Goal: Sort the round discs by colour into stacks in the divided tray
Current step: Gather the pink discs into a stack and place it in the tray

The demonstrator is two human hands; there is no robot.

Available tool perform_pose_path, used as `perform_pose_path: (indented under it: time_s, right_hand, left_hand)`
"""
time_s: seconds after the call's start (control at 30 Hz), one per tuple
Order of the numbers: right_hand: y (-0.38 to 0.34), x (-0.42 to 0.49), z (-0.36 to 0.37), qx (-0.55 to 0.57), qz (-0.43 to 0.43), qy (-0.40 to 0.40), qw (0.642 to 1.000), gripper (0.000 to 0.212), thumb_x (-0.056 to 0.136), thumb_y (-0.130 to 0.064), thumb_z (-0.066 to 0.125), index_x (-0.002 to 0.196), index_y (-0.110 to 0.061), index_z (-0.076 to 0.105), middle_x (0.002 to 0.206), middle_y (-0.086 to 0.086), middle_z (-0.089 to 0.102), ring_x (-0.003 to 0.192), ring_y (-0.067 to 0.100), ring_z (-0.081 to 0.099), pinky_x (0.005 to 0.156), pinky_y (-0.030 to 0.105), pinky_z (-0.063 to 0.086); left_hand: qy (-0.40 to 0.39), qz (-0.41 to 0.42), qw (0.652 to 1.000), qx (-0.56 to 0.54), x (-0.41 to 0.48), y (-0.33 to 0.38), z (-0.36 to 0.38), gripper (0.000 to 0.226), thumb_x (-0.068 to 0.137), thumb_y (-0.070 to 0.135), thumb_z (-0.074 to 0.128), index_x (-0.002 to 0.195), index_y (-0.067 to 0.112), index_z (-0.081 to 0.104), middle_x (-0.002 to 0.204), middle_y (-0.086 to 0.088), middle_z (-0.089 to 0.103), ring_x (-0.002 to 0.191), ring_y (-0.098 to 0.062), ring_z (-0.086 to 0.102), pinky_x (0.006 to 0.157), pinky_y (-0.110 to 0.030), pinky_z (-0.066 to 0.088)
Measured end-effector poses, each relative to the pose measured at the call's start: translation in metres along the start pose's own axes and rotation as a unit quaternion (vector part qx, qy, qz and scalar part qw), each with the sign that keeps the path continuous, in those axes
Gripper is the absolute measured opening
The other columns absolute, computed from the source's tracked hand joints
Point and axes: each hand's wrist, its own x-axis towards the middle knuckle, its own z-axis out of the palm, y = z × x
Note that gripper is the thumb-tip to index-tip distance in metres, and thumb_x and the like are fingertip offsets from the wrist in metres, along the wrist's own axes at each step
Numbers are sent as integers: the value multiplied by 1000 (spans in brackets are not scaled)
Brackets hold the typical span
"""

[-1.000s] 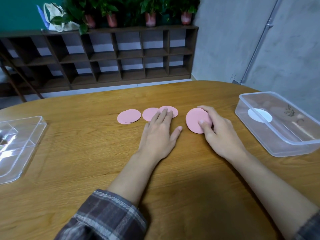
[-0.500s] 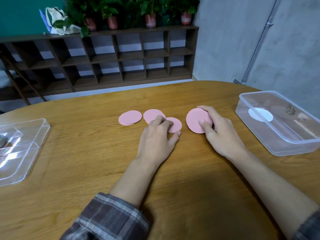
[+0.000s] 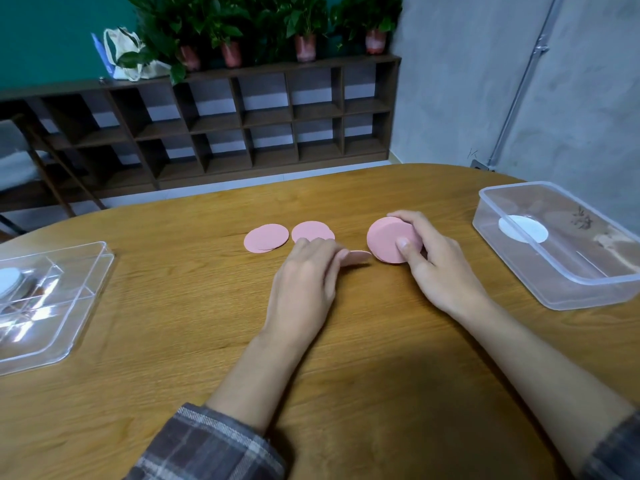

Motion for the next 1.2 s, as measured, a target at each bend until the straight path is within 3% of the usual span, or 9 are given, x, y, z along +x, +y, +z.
perform_pose_path:
  time_s: [0.17, 0.27, 0.4, 0.53, 0.63, 0.83, 0.97, 1.13, 1.2]
  right_hand:
    - [-6, -3, 2, 21, -4, -12, 1000, 37, 108, -24, 45, 136, -47, 48, 127, -14, 60, 114, 13, 54, 93, 35, 42]
    - [-7, -3, 5, 27, -13, -18, 999, 37, 108, -23, 44, 136, -46, 51, 110, -26, 62, 96, -1, 56, 85, 24, 40]
    - [-7, -5, 7, 23, -31, -21, 999, 38, 109, -19, 40, 138, -39, 55, 83, -47, 55, 85, -11, 54, 76, 6, 35]
    - [-8, -6, 8, 19, -39, -33, 999, 39, 111, -22, 38, 142, -40, 52, 83, -49, 53, 86, -11, 53, 78, 6, 34]
    - [-8, -7, 10, 14, -39, -41, 998, 40, 112, -27, 35, 145, -42, 50, 82, -49, 52, 87, -12, 53, 78, 7, 34]
    - [-11, -10, 12, -29, -50, -85, 995, 52, 107, -40, 46, 157, -42, 31, 130, -16, 56, 113, -3, 50, 93, 7, 33]
    - [-10, -9, 13, -65, -67, -94, 991, 58, 107, -35, 47, 161, -37, 24, 154, -9, 46, 140, 8, 41, 111, 22, 30]
    - [-10, -10, 16, -65, -76, -91, 991, 62, 108, -30, 45, 163, -33, 17, 165, -12, 28, 152, 4, 24, 118, 16, 17]
    - [-10, -9, 16, -63, -80, -82, 991, 58, 108, -28, 46, 162, -32, 24, 162, -11, 35, 149, 5, 30, 118, 20, 21]
  left_hand:
    - [21, -29, 996, -84, 1, 7, 1, 12, 103, 13, 61, 96, 12, 71, 86, 8, 69, 76, -1, 55, 76, -5, 36]
    - [0, -58, 991, -120, 0, 10, 6, 5, 98, 14, 68, 100, 15, 73, 80, 11, 69, 72, -5, 62, 70, -7, 42]
    - [-26, -110, 980, -164, 2, 6, 10, 21, 91, 18, 76, 111, 21, 74, 74, 8, 71, 70, -8, 69, 73, -20, 56]
    - [-52, -144, 968, -198, 5, 3, 11, 35, 90, 26, 80, 125, 24, 71, 74, 5, 74, 68, -8, 70, 74, -18, 55]
    - [-44, -136, 972, -184, 5, 5, 10, 27, 91, 28, 79, 118, 24, 75, 72, 6, 73, 67, -9, 70, 71, -19, 56]
    - [-17, -155, 971, -182, 6, 5, 8, 16, 87, 29, 83, 99, 19, 79, 66, 5, 70, 59, -6, 63, 62, -9, 44]
    - [-11, -137, 977, -166, 6, 5, 7, 14, 86, 29, 84, 97, 20, 81, 70, 8, 71, 67, -9, 65, 64, -9, 46]
    - [-26, -119, 983, -138, 8, -3, 6, 20, 89, 36, 81, 102, 21, 82, 81, 8, 75, 73, -6, 67, 72, -23, 53]
    - [-42, -112, 983, -141, 8, -3, 6, 20, 90, 38, 79, 104, 22, 82, 82, 7, 76, 73, -7, 68, 73, -28, 54]
